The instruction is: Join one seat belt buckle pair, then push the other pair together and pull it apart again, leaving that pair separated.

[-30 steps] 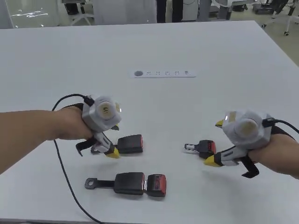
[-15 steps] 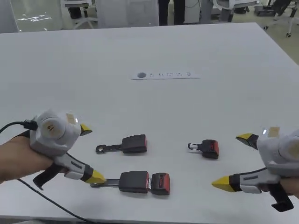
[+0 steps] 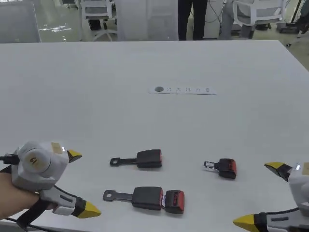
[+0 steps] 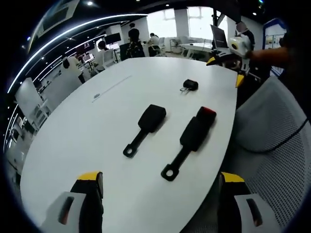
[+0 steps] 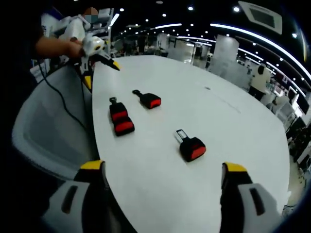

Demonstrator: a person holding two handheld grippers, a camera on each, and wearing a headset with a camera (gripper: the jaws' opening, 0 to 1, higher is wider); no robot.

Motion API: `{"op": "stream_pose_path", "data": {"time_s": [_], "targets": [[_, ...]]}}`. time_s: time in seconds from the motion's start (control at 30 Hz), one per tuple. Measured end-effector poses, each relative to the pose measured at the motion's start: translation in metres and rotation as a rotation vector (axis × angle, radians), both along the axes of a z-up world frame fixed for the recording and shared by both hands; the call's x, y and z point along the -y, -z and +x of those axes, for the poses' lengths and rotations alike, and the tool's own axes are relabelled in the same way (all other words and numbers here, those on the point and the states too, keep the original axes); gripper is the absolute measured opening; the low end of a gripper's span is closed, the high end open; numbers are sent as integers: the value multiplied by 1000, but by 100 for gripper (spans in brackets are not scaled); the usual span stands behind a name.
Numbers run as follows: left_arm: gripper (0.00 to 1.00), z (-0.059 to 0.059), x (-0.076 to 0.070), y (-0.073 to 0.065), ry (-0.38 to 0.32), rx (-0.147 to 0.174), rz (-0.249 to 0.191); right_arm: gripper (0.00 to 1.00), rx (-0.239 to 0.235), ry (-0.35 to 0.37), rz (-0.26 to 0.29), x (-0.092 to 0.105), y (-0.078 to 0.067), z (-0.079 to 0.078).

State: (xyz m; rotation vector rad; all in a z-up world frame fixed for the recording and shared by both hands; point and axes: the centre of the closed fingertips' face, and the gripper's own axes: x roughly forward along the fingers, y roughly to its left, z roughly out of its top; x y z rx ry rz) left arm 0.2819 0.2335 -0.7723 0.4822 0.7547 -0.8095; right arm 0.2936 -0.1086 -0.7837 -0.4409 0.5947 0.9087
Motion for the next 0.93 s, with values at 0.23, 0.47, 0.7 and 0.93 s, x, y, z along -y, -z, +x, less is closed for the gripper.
{"op": "stream_pose_path", "data": {"time_s": [0.23, 0.47, 0.7, 0.93], "targets": [[100, 1, -6, -1, -34, 14, -14, 100, 5, 13, 9, 2, -4, 5], [100, -6, -4, 1, -30, 17, -7, 100, 3, 16, 25, 0, -7, 10], [100, -8, 1, -4, -29, 27, -10, 100, -36, 35, 61, 2, -6, 5], [100, -4, 3, -4, -40, 31, -30, 100, -45, 52, 92, 0, -13, 7]]}}
